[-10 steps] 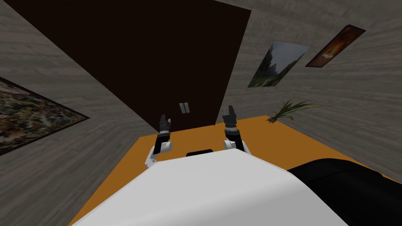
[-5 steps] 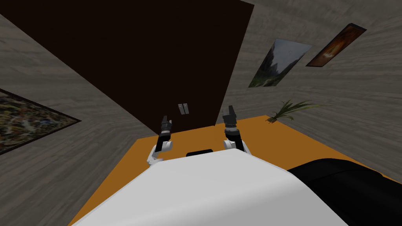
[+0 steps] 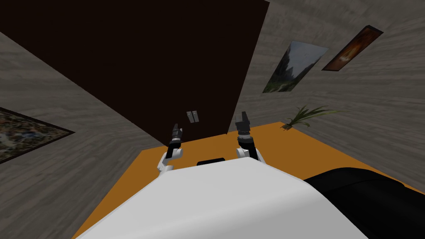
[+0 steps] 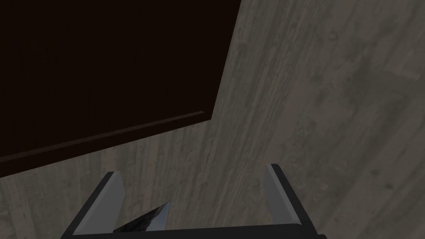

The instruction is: Pull the door open

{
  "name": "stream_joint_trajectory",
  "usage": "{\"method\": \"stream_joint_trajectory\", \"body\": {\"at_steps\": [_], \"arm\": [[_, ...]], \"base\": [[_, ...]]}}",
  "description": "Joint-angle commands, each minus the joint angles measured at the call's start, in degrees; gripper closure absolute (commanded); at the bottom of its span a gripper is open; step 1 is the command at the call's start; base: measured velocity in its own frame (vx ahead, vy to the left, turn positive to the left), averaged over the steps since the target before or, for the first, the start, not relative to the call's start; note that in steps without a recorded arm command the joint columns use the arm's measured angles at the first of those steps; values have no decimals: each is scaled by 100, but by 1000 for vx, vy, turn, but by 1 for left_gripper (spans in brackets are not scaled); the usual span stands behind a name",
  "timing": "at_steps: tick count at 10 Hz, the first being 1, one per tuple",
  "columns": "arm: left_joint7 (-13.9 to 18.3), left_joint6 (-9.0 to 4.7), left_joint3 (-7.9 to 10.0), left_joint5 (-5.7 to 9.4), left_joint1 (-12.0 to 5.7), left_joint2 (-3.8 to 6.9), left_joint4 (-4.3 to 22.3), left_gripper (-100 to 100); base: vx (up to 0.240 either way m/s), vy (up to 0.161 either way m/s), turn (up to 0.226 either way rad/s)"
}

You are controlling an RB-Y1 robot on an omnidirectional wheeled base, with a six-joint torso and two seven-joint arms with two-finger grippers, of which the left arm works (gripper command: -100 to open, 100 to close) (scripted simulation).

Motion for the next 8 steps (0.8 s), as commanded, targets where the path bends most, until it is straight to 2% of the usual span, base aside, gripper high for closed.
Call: {"method": "stream_joint_trajectory", "body": {"at_steps": [1,8], "arm": [[20,32,27,2,-91,39,222,-100],[67,157,123,-6,-484,128,1065,-100]], "base": [[103,5,-28],[98,3,-31]]}}
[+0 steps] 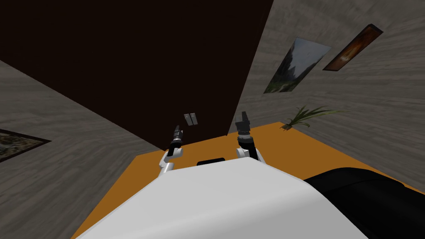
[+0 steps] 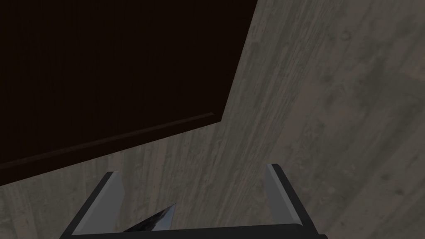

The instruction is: Pull the door open

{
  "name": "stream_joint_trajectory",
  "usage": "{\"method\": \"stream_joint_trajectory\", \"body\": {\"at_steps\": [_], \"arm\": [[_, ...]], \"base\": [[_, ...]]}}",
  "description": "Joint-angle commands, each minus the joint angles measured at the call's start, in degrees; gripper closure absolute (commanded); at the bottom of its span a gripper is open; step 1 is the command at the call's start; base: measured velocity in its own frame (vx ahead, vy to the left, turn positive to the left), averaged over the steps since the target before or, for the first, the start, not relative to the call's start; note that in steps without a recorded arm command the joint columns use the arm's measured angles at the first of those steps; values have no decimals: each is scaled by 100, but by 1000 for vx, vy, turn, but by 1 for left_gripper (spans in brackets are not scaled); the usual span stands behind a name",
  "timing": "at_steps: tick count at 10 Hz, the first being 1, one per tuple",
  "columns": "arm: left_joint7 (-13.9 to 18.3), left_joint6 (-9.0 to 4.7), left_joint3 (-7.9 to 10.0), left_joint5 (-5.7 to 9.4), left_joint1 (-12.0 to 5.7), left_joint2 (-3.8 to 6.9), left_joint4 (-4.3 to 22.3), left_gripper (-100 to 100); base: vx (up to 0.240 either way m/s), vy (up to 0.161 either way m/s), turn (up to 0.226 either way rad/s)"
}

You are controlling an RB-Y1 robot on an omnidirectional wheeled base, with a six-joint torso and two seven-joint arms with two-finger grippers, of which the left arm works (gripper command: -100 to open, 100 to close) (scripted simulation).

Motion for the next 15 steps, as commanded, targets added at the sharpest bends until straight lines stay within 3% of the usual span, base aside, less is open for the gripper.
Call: {"method": "stream_joint_trajectory", "body": {"at_steps": [1,8,9,10,15], "arm": [[7,28,21,-2,-93,16,187,-100],[49,139,93,-11,-473,79,940,-100],[51,134,87,-8,-434,82,871,-100],[73,135,247,28,-310,213,958,-100],[168,112,728,157,5,637,1193,-100]], "base": [[95,-3,-27],[120,6,-34],[60,12,-10],[-37,21,134],[-19,41,73]]}}
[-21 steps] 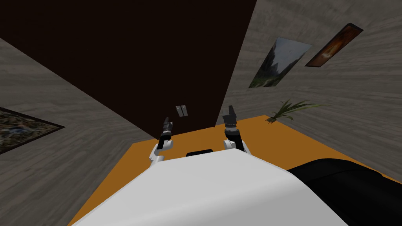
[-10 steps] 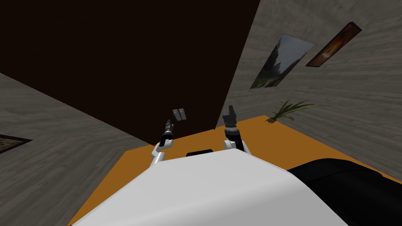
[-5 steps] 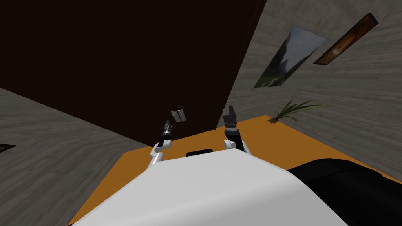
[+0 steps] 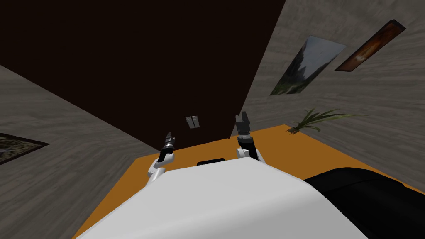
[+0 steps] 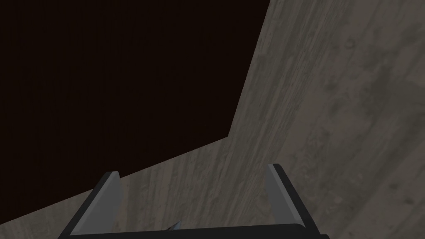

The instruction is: Pull the door open

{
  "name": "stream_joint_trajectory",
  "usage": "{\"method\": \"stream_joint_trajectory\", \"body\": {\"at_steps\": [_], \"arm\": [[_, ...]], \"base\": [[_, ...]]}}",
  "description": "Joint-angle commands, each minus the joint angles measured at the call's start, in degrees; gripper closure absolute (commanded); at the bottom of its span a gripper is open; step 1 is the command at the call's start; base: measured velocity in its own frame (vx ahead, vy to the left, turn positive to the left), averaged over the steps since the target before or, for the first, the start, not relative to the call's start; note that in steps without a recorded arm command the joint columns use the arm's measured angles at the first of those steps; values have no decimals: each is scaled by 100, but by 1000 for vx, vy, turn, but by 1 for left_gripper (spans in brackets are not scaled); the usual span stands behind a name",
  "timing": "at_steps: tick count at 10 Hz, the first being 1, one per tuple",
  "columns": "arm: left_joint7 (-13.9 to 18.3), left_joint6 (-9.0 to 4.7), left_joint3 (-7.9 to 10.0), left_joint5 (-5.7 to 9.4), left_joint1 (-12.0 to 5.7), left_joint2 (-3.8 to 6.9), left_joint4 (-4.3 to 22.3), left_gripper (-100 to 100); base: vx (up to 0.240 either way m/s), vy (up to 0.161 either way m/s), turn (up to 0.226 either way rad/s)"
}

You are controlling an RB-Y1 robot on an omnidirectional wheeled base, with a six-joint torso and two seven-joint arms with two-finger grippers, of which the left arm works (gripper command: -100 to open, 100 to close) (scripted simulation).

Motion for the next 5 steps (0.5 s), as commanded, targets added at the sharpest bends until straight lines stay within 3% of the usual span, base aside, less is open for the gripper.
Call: {"method": "stream_joint_trajectory", "body": {"at_steps": [1,3,5], "arm": [[37,-13,98,34,5,104,80,-100],[59,-28,92,44,-26,116,91,-100],[75,-47,1,38,-125,63,68,-100]], "base": [[139,35,-26],[194,30,-78],[216,7,-138]]}}
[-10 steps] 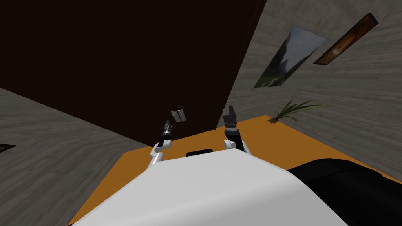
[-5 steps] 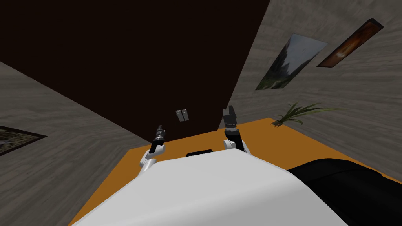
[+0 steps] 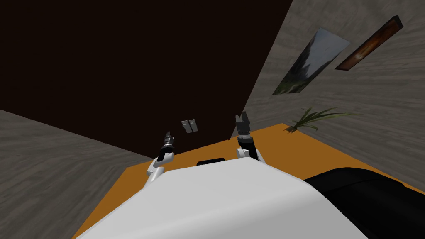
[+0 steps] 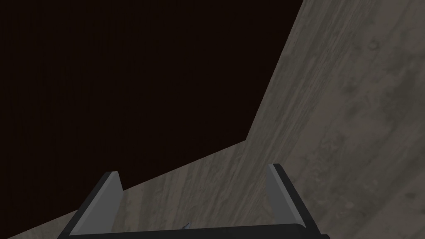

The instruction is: Pull the door open

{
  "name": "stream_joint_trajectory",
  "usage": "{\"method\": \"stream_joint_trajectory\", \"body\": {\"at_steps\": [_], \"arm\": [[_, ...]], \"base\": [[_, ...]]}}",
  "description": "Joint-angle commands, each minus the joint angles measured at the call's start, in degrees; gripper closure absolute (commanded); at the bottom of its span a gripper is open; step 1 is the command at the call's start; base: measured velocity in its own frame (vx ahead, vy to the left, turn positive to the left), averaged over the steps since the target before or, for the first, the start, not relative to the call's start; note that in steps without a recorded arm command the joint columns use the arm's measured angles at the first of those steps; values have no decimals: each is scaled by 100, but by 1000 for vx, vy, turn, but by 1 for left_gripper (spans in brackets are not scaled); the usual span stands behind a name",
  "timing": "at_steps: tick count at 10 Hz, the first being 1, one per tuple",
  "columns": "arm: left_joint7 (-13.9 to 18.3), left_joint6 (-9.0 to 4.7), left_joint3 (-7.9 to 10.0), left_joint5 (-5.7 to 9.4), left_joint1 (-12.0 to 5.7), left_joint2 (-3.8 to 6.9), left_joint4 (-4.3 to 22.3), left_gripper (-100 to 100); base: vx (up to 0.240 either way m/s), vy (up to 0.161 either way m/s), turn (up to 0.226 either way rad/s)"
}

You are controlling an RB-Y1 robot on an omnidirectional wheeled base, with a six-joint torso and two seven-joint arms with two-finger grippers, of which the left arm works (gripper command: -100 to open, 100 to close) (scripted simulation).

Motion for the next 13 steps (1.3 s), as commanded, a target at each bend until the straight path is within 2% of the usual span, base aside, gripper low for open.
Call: {"method": "stream_joint_trajectory", "body": {"at_steps": [1,3,4,5,6,11,12,13], "arm": [[16,-22,-106,-11,-111,-65,-11,-100],[23,-41,-277,-36,-266,-185,-68,-100],[24,-45,-313,-41,-299,-210,-81,-100],[42,26,-284,-27,-212,-163,-182,-100],[42,26,-284,-27,-212,-163,-182,100],[42,26,-284,-27,-212,-163,-182,100],[49,42,-194,-11,-104,-81,-134,100],[54,42,-170,-6,-76,-54,-125,100]], "base": [[205,-13,-195],[218,-43,-172],[187,-81,-141],[82,-35,-17],[-8,4,19],[-15,5,-7],[-79,80,142],[-157,111,133]]}}
